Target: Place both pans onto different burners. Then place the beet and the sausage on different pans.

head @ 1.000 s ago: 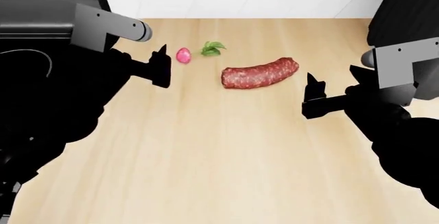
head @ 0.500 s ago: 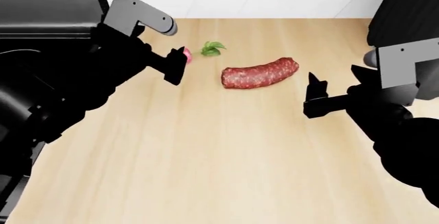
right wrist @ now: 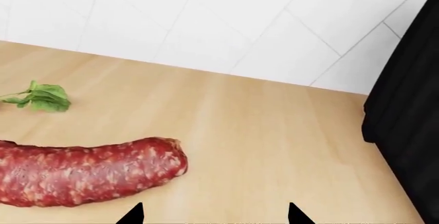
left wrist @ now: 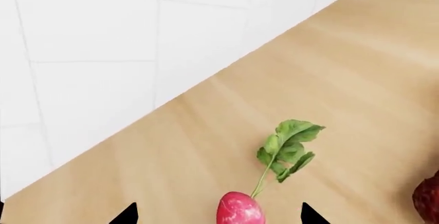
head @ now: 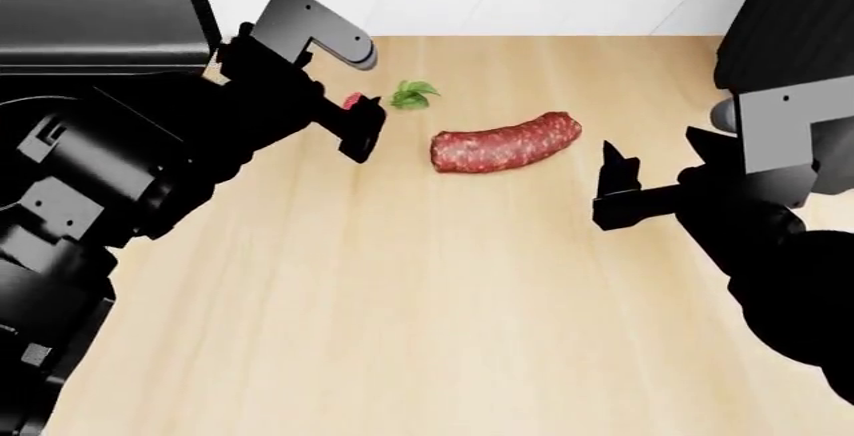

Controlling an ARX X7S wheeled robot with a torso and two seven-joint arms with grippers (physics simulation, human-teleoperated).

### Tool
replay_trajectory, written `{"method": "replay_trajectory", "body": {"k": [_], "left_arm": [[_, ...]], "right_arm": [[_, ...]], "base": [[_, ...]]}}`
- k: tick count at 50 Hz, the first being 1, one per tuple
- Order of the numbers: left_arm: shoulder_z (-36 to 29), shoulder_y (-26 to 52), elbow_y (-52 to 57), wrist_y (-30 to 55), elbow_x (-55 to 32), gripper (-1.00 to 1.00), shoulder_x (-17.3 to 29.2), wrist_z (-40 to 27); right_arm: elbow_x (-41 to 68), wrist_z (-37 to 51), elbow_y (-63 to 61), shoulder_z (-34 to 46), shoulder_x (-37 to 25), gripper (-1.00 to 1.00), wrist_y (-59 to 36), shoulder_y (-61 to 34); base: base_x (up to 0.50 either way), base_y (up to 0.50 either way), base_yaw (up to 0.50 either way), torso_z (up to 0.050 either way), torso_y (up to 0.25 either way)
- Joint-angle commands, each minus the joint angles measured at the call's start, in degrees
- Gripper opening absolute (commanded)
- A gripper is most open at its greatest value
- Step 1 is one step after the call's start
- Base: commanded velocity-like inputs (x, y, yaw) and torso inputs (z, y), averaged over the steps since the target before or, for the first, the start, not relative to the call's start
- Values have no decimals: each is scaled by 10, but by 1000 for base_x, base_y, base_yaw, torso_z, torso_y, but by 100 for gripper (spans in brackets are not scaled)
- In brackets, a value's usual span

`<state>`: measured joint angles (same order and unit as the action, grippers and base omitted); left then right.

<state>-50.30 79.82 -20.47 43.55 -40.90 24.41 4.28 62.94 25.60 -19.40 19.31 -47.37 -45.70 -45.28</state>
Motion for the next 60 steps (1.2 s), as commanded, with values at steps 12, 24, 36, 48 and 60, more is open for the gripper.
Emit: {"method": "replay_trajectory", "body": {"k": [12,24,36,48,60], "left_arm": [[-26,8,-88,-44,28,100,-45,45],[-31,2,-94,-46,31,100,-48,46],[-36,3,-124,-62,40,100,-59,54],[-41,2,-155,-79,48,100,-72,63],[-45,-2,-182,-93,55,100,-82,69]], "right_arm": [[-10,-2,-2,-1,-5,100,15,17],[-5,2,-5,-3,-7,100,11,12],[-15,-3,-2,-2,-7,100,24,25],[-15,-2,-2,-4,-9,100,26,28],[8,10,-9,-10,-15,100,5,11]], "base": [[0,0,0,0,0],[0,0,0,0,0],[0,0,0,0,0],[0,0,0,0,0],[0,0,0,0,0]]}}
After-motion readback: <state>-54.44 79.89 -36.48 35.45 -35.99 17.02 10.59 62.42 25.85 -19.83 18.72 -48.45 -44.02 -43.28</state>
